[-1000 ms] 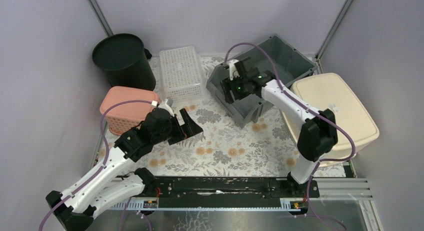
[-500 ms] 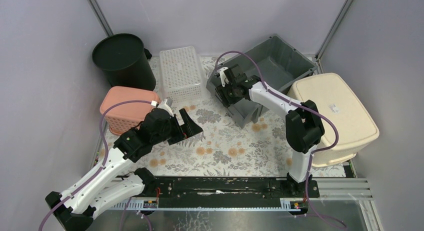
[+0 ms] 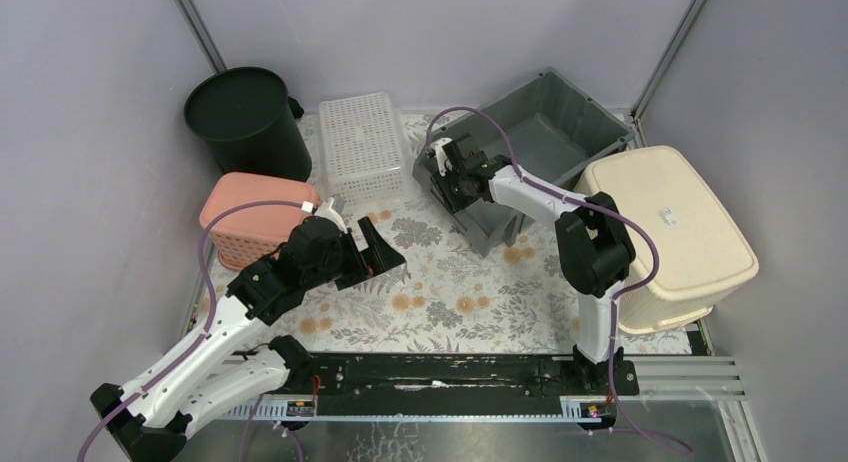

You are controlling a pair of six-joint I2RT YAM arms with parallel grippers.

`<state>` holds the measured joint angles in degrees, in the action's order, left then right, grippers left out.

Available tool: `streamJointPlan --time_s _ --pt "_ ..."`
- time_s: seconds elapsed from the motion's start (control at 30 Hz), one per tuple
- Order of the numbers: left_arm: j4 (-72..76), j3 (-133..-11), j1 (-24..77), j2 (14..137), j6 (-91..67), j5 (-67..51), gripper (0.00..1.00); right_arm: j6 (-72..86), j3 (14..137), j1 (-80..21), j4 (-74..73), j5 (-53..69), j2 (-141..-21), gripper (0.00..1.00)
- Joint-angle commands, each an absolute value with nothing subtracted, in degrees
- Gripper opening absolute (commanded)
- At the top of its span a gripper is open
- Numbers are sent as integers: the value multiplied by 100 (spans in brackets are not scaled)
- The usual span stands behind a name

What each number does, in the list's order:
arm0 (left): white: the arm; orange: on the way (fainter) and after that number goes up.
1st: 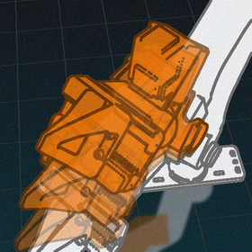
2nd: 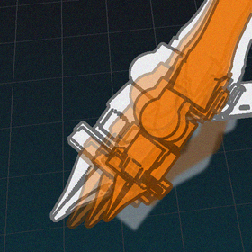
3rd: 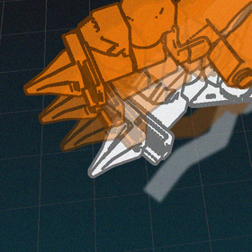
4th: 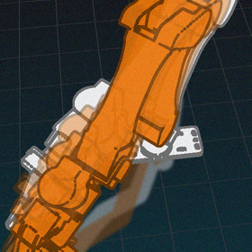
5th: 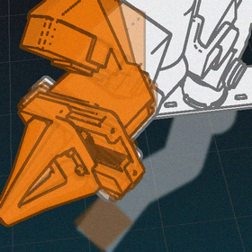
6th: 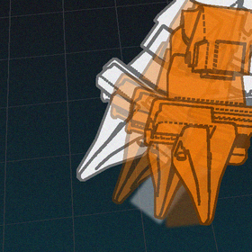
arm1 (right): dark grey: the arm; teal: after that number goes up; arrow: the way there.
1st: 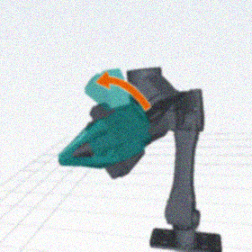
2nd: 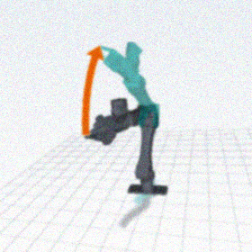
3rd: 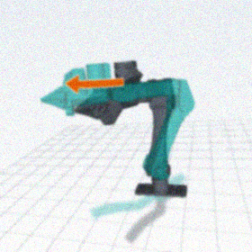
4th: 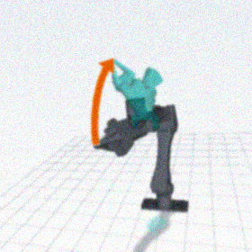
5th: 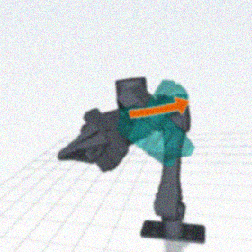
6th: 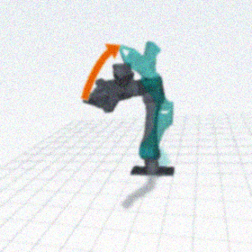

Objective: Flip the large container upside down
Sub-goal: Move the container to the center of the board, then turn the container upside down at the center of the board.

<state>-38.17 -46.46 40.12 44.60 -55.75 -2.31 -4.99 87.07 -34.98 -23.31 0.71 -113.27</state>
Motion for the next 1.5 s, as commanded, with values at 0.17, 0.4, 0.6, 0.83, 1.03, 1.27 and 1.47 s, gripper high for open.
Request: streamJointPlan --time_s 0.17,0.4,0.6,0.83,1.03,1.27,1.47 --pt "-3718 -4581 4017 4397 -5572 -136 100 -477 8787 -3535 -2176 74 -11580 35" --pt "-3691 -4573 4017 4403 -5573 -140 100 -469 8886 -3538 -2277 179 -11696 44" --pt "-3682 -4570 4019 4425 -5572 -153 100 -443 8851 -3537 -2304 297 -11678 100" --pt "-3675 -4570 4017 4431 -5546 -142 100 -287 8661 -3463 -2028 805 -11310 99" --pt "-3733 -4645 4019 4398 -5554 -106 100 39 8493 -3171 -1652 1683 -11032 99" --pt "-3733 -4661 4017 4433 -5563 -140 100 -132 9077 -3074 -2370 1164 -11481 80" --pt "-3724 -4696 4017 4464 -5555 -139 100 -100 9032 -3067 -2384 967 -11519 16"
